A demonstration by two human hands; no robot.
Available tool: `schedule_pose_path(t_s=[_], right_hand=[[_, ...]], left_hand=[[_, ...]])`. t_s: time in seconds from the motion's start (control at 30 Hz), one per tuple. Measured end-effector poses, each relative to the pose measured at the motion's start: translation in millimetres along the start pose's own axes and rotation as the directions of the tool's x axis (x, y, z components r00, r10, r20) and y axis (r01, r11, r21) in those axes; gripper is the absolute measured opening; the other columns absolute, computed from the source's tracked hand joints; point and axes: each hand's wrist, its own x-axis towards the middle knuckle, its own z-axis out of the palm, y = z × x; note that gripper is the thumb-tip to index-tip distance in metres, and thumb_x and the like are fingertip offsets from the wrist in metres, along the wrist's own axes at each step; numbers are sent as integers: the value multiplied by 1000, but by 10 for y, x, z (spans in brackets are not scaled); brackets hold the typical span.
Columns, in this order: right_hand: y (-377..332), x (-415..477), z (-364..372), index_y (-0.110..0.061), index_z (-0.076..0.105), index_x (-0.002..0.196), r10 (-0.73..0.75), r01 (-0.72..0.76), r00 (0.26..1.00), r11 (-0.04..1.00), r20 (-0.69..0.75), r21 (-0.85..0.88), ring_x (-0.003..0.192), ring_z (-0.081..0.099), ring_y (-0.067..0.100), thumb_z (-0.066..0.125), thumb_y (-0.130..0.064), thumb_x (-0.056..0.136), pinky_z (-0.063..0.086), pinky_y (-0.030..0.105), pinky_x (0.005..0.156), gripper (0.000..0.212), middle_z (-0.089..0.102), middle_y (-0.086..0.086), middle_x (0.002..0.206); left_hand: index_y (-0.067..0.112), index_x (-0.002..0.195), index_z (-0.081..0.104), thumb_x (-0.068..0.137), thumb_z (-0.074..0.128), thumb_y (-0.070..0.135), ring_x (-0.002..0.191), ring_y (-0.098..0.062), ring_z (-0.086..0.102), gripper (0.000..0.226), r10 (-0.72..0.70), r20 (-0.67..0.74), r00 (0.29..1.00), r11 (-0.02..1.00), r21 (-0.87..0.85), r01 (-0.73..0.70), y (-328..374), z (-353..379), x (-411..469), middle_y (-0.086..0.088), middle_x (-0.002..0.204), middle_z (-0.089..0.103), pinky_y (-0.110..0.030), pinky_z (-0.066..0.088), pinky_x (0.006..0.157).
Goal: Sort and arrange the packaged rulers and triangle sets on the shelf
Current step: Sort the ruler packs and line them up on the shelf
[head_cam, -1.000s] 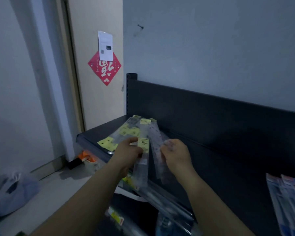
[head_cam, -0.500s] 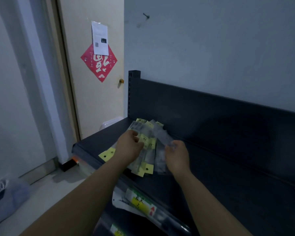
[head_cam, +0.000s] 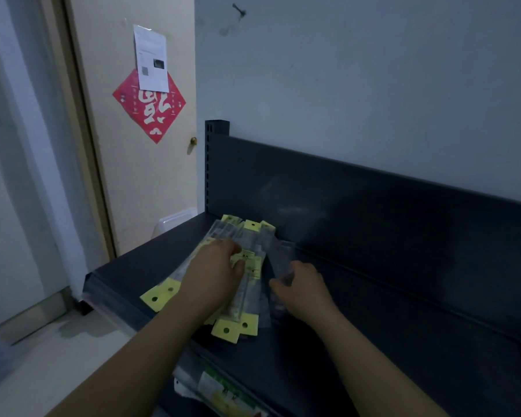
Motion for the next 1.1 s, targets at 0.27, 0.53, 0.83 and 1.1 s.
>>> schedule_pose_path(t_s=[0.27,0.53,0.83,1.1], right_hand=[[-109,-563,-432,-8,36,140,-45,27,991,990,-129,-139,129,39,21,53,-38,93,31,27,105,58,40,8,142],[-55,-1278,-504,-18,39,142,-8,-66,956,968,-292,-244,133,37,9,48,-40,96,16,24,115,52,43,-5,145],[150,-2215,-548,-19,44,139,167,-311,859,921,-483,-234,129,42,8,50,-38,95,20,30,117,48,49,-5,141],[410,-2961,-796,-22,42,141,329,-509,750,841,-574,-182,131,38,10,46,-40,97,22,35,116,47,46,-7,143]], left_hand=[[16,117,63,95,50,25,106,-24,57,27,276,19,961,961,20,-277,155,-53,-134,-5,116,64,-34,46,87],[21,130,55,98,38,35,110,-18,55,38,501,127,856,865,-54,-498,377,-71,-355,2,125,59,-30,44,92],[19,121,62,94,52,35,103,-23,59,33,703,173,690,710,-227,-666,833,66,-854,0,115,64,-34,45,89],[26,129,55,97,45,37,108,-14,54,35,824,169,542,560,-393,-729,1408,132,-1333,9,121,60,-26,41,91]])
